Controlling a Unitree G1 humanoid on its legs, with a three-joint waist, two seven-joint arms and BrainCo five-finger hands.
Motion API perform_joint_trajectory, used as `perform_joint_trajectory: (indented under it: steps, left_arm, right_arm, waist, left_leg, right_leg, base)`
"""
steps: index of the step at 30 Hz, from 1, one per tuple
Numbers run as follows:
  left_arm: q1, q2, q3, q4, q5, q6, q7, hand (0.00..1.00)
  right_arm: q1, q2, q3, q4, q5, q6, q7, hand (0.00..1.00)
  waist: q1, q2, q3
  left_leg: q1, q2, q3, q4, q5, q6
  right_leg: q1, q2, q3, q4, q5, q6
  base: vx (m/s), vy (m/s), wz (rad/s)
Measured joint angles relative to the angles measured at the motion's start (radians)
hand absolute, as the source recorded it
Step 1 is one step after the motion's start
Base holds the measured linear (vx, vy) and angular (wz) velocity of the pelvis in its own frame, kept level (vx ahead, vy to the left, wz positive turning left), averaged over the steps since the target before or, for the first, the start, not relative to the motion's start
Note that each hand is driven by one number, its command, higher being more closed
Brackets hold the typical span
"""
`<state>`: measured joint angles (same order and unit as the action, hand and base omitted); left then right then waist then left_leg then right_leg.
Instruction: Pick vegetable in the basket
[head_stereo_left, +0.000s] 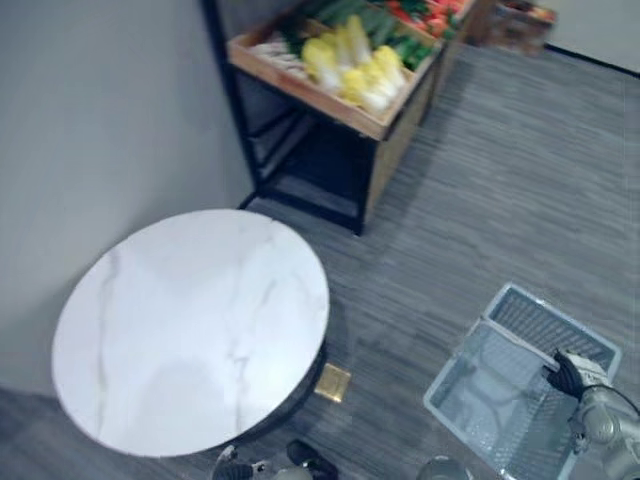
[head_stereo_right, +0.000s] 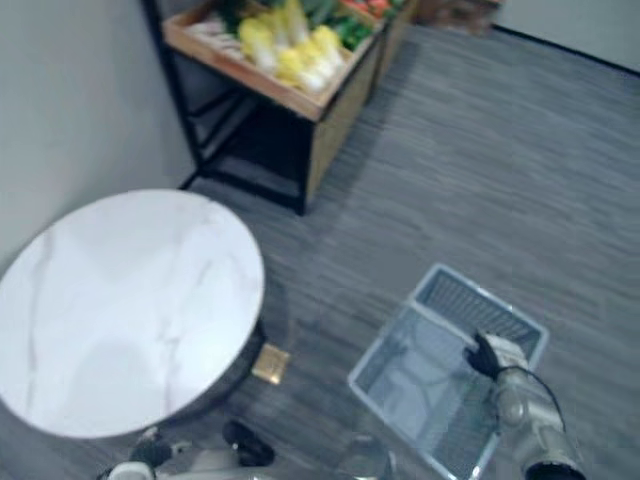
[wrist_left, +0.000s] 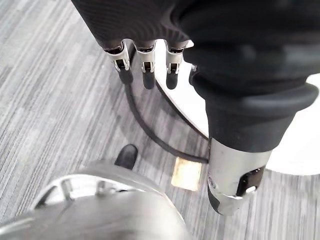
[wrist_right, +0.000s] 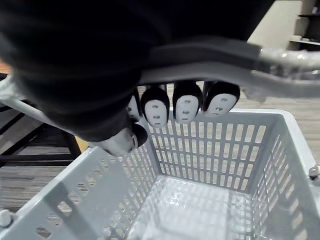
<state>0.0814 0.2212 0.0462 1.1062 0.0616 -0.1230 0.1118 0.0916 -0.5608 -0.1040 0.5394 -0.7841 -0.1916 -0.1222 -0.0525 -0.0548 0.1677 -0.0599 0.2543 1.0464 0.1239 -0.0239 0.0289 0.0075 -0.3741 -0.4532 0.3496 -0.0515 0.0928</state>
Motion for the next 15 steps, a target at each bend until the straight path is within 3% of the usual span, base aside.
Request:
perform_joint_trajectory:
  steps: [1, 3, 6, 10, 11, 12, 13, 14, 15]
  left_arm:
    - [-0.006, -0.001, 0.002, -0.003, 0.0, -0.001, 0.0, 0.0]
    - [-0.017, -0.024, 0.024, -0.003, 0.0, 0.0, -0.001, 0.0]
    - [-0.002, -0.066, 0.034, -0.003, 0.0, 0.001, -0.001, 0.0]
    - [0.041, -0.078, 0.029, -0.012, 0.0, 0.001, 0.0, 0.0]
    - [0.044, -0.075, 0.031, -0.012, 0.0, 0.0, 0.001, 0.0]
    - [0.052, -0.075, 0.034, -0.012, 0.0, 0.0, 0.003, 0.0]
    - [0.062, -0.076, 0.037, -0.012, -0.003, -0.004, 0.005, 0.0]
    - [0.064, -0.081, 0.04, -0.013, -0.005, -0.008, 0.006, 0.0]
    - [0.071, -0.095, 0.04, -0.014, -0.017, -0.022, 0.009, 0.0]
  right_arm:
    - [0.002, 0.004, 0.014, -0.011, 0.0, -0.004, 0.0, 1.0]
    - [-0.002, 0.004, 0.032, -0.015, -0.001, 0.003, 0.001, 1.0]
    - [0.058, 0.002, 0.034, -0.026, -0.001, 0.011, 0.002, 1.0]
    - [0.1, -0.007, 0.034, -0.083, 0.001, 0.011, 0.0, 1.0]
    - [0.101, -0.008, 0.039, -0.093, 0.002, 0.011, 0.0, 1.0]
    - [0.099, -0.015, 0.056, -0.103, 0.003, 0.01, -0.003, 1.0]
    - [0.096, -0.023, 0.078, -0.105, 0.005, 0.011, -0.004, 1.0]
    - [0.094, -0.024, 0.084, -0.104, 0.005, 0.011, -0.004, 1.0]
    - [0.078, -0.021, 0.109, -0.1, 0.005, 0.014, -0.004, 1.0]
  waist:
    - [-0.002, -0.01, -0.006]
    - [-0.001, 0.001, -0.009]
    - [-0.022, 0.063, -0.003]
    - [-0.026, 0.084, -0.01]
    - [-0.024, 0.08, -0.007]
    - [-0.023, 0.076, -0.006]
    - [-0.023, 0.071, -0.006]
    - [-0.021, 0.07, -0.006]
    - [-0.004, 0.071, -0.007]
  left_leg:
    - [-0.031, 0.022, 0.031, 0.039, 0.004, 0.002]
    - [-0.056, 0.073, 0.064, 0.086, 0.025, 0.006]
    - [-0.032, 0.163, 0.06, 0.104, 0.082, -0.007]
    - [0.031, 0.239, 0.046, 0.145, 0.143, -0.028]
    - [0.031, 0.252, -0.016, 0.174, 0.166, -0.028]
    - [0.019, 0.242, -0.171, 0.204, 0.202, -0.05]
    - [-0.008, 0.195, -0.345, 0.229, 0.173, -0.088]
    - [-0.012, 0.151, -0.427, 0.223, 0.14, -0.131]
    - [0.0, 0.021, -0.582, 0.148, 0.069, -0.15]
  right_leg:
    - [0.011, 0.012, 0.0, -0.101, 0.004, 0.074]
    - [0.024, 0.065, -0.01, -0.208, -0.036, 0.118]
    - [0.061, 0.152, -0.014, -0.236, -0.062, 0.093]
    - [0.067, 0.201, 0.051, -0.224, -0.097, 0.049]
    - [0.064, 0.202, 0.082, -0.22, -0.101, 0.043]
    - [0.064, 0.201, 0.118, -0.223, -0.1, 0.042]
    - [0.063, 0.183, 0.161, -0.225, -0.095, 0.043]
    - [0.062, 0.165, 0.178, -0.224, -0.09, 0.047]
    - [0.029, 0.147, 0.236, -0.222, -0.07, 0.058]
  base:
    - [-0.1, -0.344, -0.77]
    - [-0.1, -0.376, -0.69]
    - [-0.1, -0.304, -0.28]
    - [-0.1, -0.207, -0.54]
    - [-0.05, -0.092, -0.71]
    - [-0.04, -0.11, -0.86]
    - [-0.02, -0.073, -0.77]
    - [0.01, 0.097, -1.01]
    - [0.01, 0.172, -0.8]
